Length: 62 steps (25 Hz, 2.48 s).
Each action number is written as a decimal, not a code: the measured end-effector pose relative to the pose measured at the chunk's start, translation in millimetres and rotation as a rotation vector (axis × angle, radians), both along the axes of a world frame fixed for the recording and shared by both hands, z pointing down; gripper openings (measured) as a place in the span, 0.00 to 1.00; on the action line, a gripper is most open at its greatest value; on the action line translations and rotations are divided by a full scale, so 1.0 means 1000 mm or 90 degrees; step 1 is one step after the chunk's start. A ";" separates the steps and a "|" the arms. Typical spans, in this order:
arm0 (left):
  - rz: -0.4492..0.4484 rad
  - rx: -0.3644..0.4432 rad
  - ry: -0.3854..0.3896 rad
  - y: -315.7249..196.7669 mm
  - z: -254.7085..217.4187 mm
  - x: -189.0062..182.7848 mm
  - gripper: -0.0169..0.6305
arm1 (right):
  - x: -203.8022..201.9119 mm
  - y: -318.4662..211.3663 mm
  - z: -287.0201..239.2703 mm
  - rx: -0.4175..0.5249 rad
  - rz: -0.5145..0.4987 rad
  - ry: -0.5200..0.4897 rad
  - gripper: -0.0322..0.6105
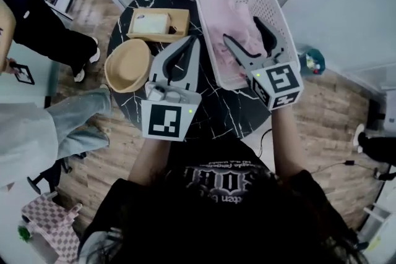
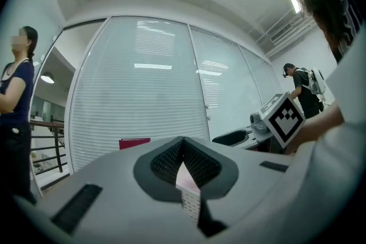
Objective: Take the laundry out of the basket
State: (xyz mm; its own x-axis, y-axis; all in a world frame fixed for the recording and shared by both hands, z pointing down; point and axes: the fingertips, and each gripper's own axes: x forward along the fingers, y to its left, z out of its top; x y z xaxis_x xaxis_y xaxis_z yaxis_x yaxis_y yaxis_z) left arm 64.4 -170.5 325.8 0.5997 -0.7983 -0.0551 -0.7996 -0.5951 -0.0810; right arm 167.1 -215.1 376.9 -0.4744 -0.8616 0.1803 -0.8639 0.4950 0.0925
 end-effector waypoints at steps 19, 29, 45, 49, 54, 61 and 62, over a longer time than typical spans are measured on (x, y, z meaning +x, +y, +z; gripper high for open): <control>-0.055 0.024 0.012 -0.014 -0.014 -0.017 0.02 | -0.013 -0.046 0.068 -0.159 -0.120 0.161 0.76; -0.051 0.014 0.005 -0.013 -0.008 -0.018 0.02 | -0.020 -0.065 0.123 -0.241 -0.146 0.237 0.79; -0.046 0.008 -0.019 -0.013 -0.006 -0.025 0.02 | -0.017 -0.084 0.183 -0.374 -0.109 0.227 0.79; -0.047 0.005 -0.012 -0.012 -0.006 -0.024 0.02 | -0.013 -0.086 0.190 -0.406 -0.096 0.198 0.79; -0.048 0.005 -0.021 -0.013 -0.005 -0.026 0.02 | -0.015 -0.087 0.197 -0.420 -0.095 0.199 0.72; -0.049 0.007 -0.021 -0.016 -0.003 -0.028 0.02 | -0.016 -0.090 0.193 -0.416 -0.097 0.213 0.49; -0.049 0.005 -0.020 -0.016 -0.003 -0.028 0.02 | -0.018 -0.088 0.191 -0.404 -0.101 0.218 0.45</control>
